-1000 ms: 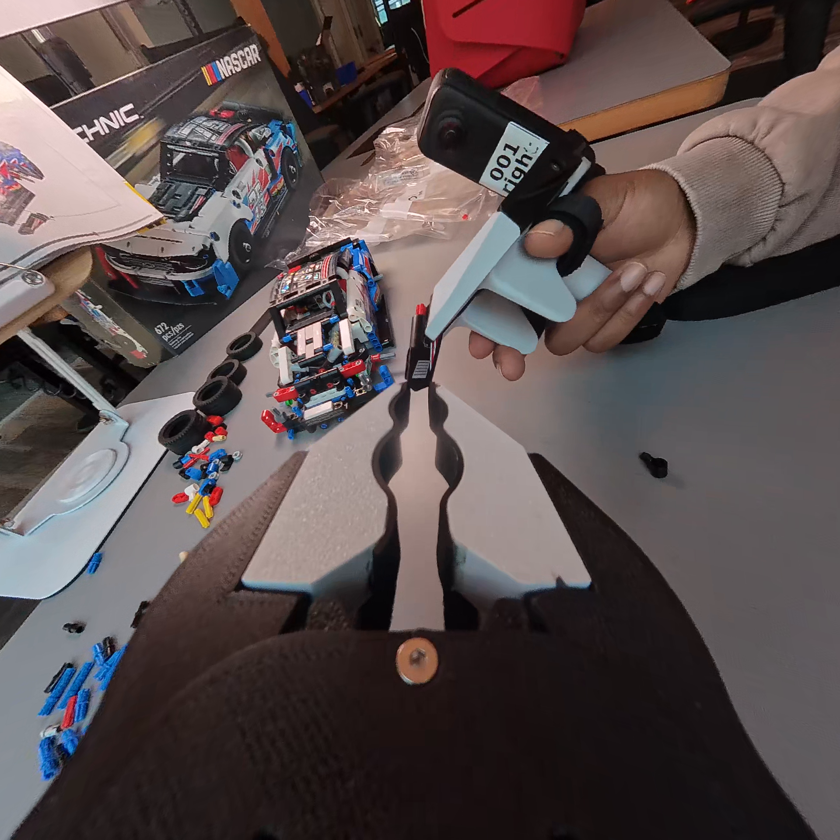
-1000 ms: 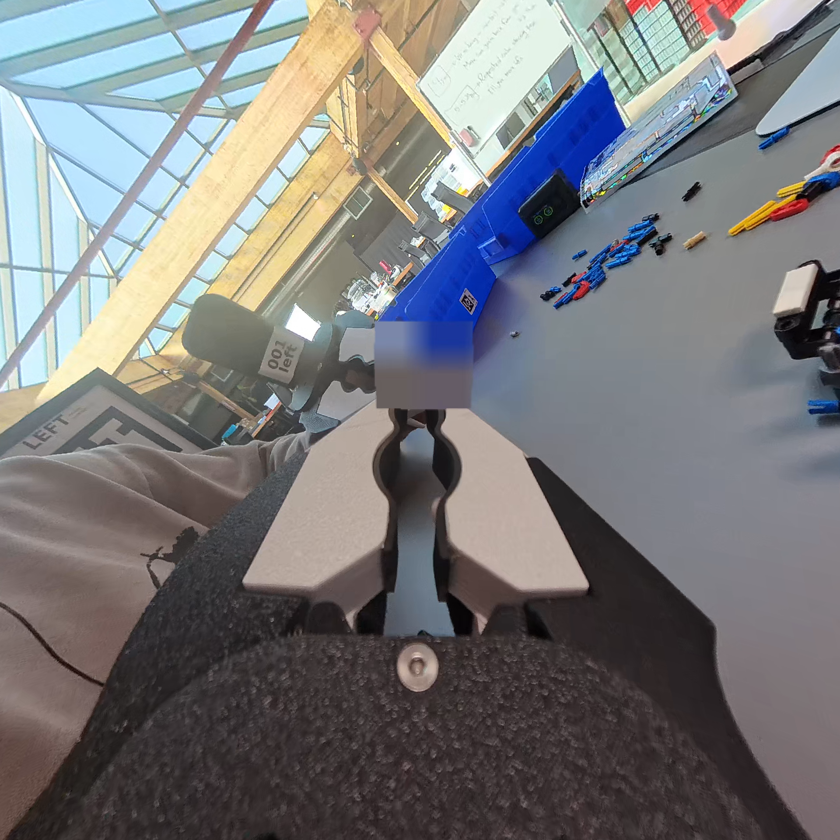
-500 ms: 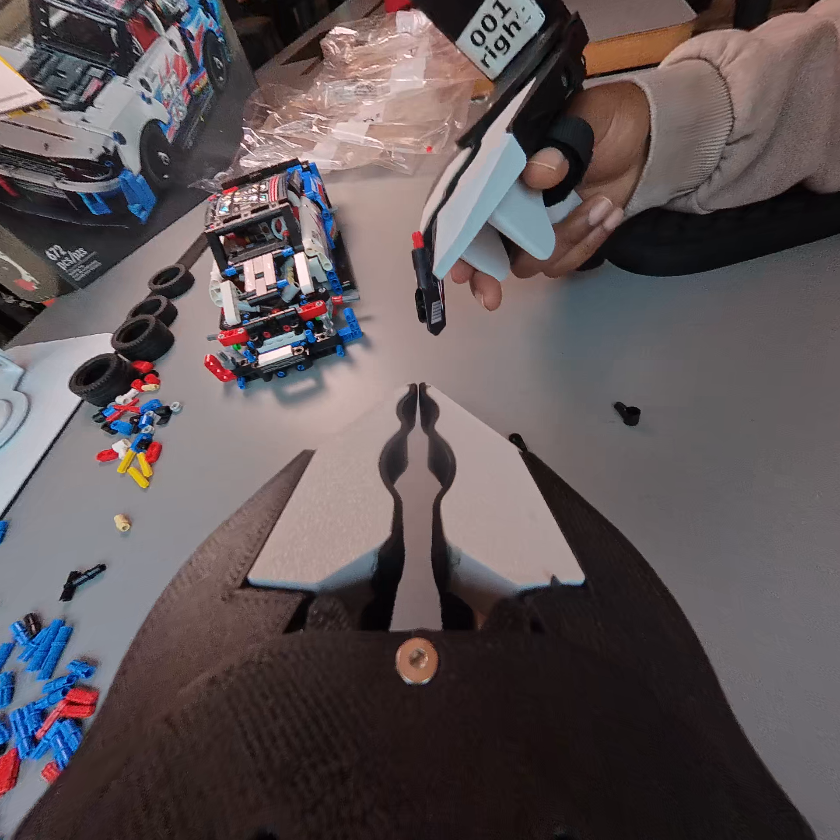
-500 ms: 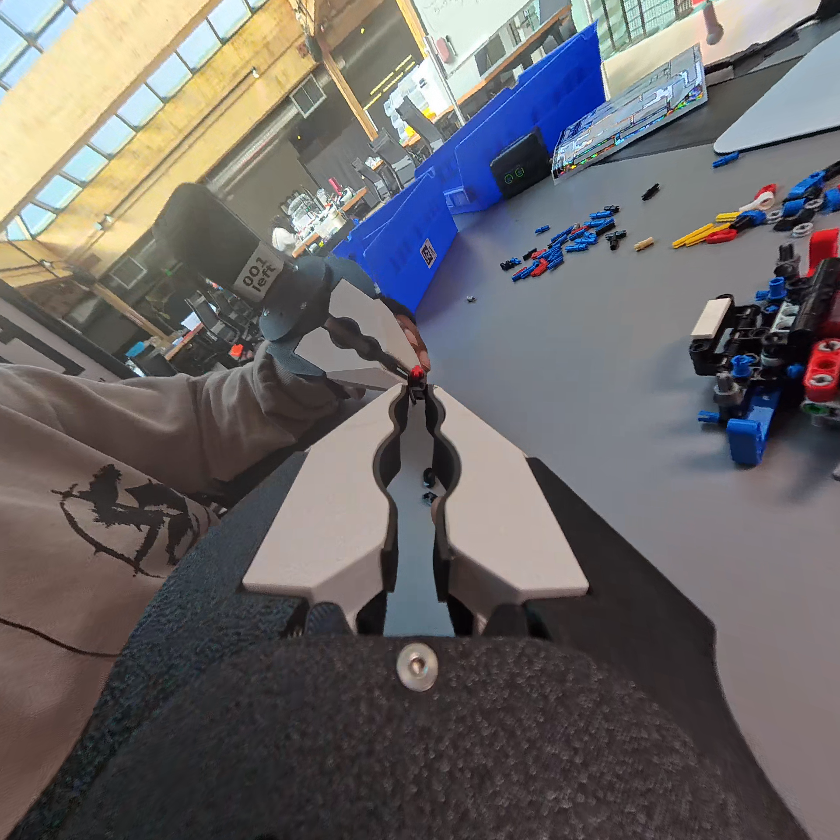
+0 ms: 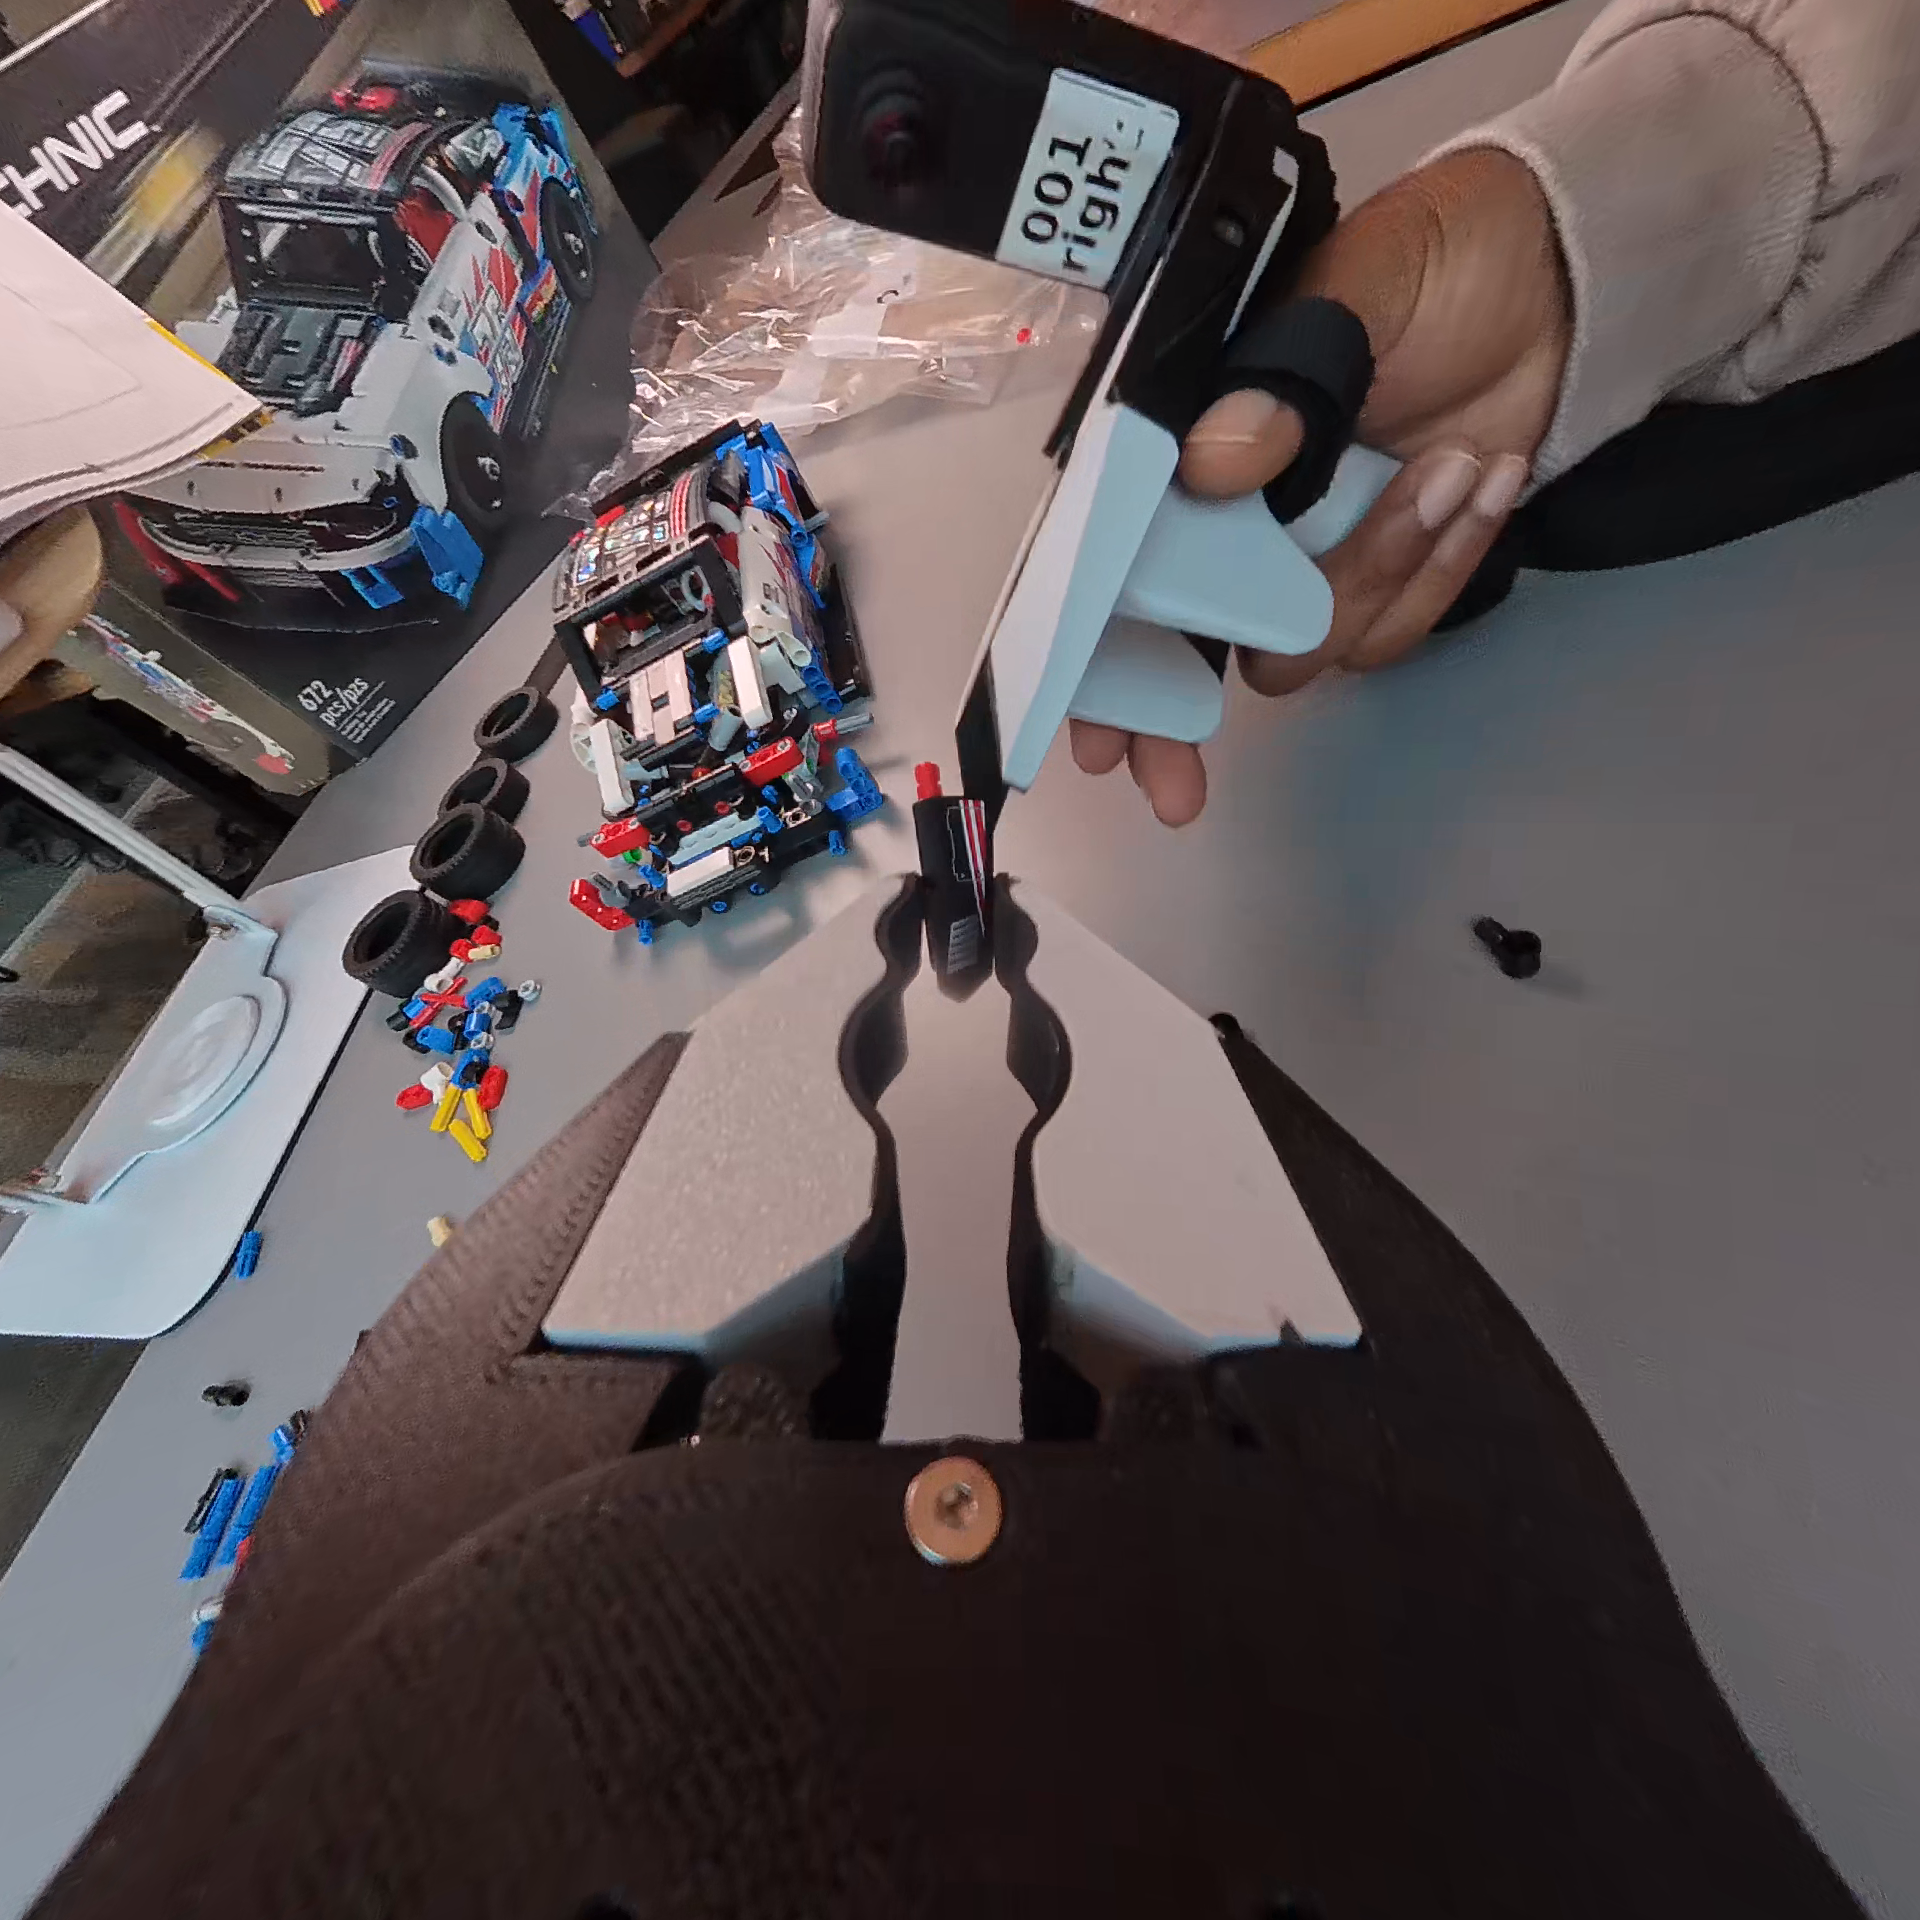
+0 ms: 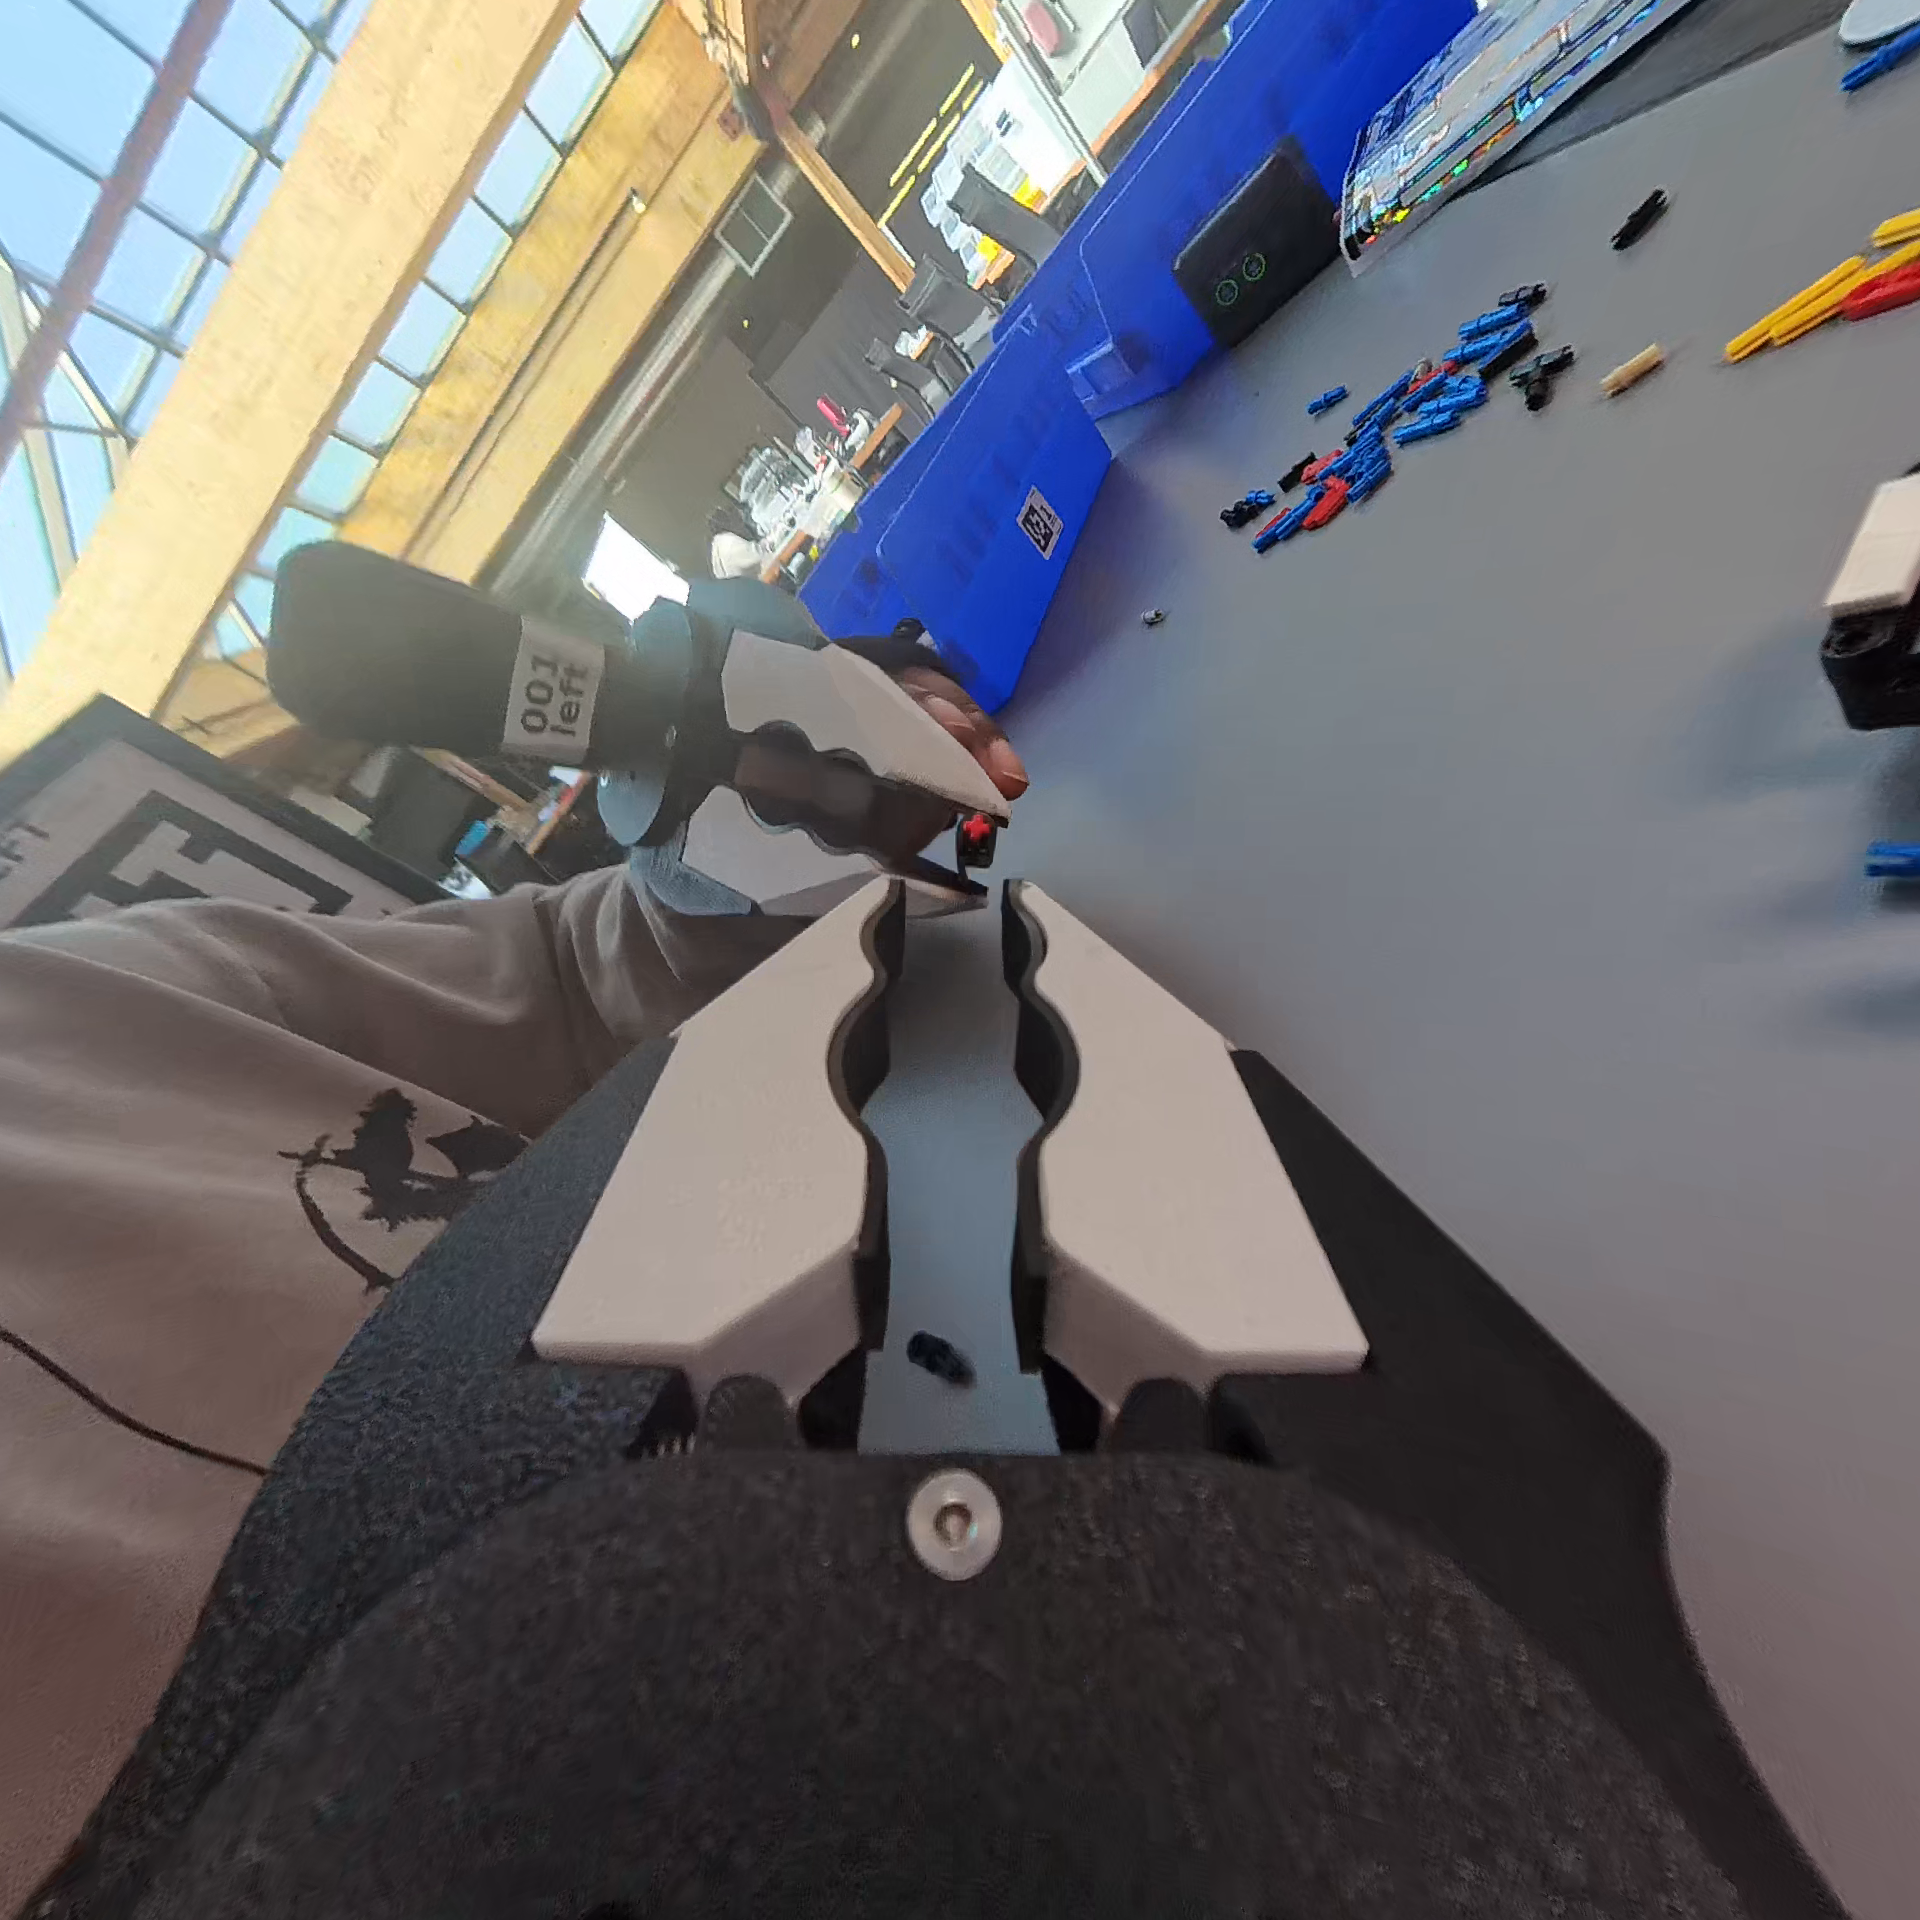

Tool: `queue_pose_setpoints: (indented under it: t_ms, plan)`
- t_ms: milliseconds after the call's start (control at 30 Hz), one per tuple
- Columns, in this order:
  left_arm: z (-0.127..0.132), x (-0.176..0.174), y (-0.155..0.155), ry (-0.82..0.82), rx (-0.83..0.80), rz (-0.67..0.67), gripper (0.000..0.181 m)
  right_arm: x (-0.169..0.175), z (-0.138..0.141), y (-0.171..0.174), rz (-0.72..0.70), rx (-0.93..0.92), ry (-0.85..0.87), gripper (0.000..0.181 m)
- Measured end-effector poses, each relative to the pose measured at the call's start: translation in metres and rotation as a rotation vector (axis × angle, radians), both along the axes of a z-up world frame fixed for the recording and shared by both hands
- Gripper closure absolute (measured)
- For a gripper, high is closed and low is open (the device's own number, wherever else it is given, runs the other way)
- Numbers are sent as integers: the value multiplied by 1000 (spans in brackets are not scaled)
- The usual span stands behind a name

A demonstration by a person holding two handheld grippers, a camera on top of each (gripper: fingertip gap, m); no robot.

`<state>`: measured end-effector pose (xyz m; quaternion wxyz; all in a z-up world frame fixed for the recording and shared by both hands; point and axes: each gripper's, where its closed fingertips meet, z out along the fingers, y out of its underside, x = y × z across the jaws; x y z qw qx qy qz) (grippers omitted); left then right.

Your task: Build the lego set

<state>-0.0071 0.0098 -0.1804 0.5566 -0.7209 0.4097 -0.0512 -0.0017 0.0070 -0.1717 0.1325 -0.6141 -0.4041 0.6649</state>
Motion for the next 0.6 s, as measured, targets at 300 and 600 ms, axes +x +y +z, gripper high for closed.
queue_pose_setpoints:
  t_ms: [300, 600]
  plan:
    - [-51, -25, -32, 52, -356, -150, 170, 27, -60, -29, 428, 924, -199, 168]
    - [-54, -24, -33, 80, -337, -155, 170, 6, -78, -39, 666, 1112, -362, 166]
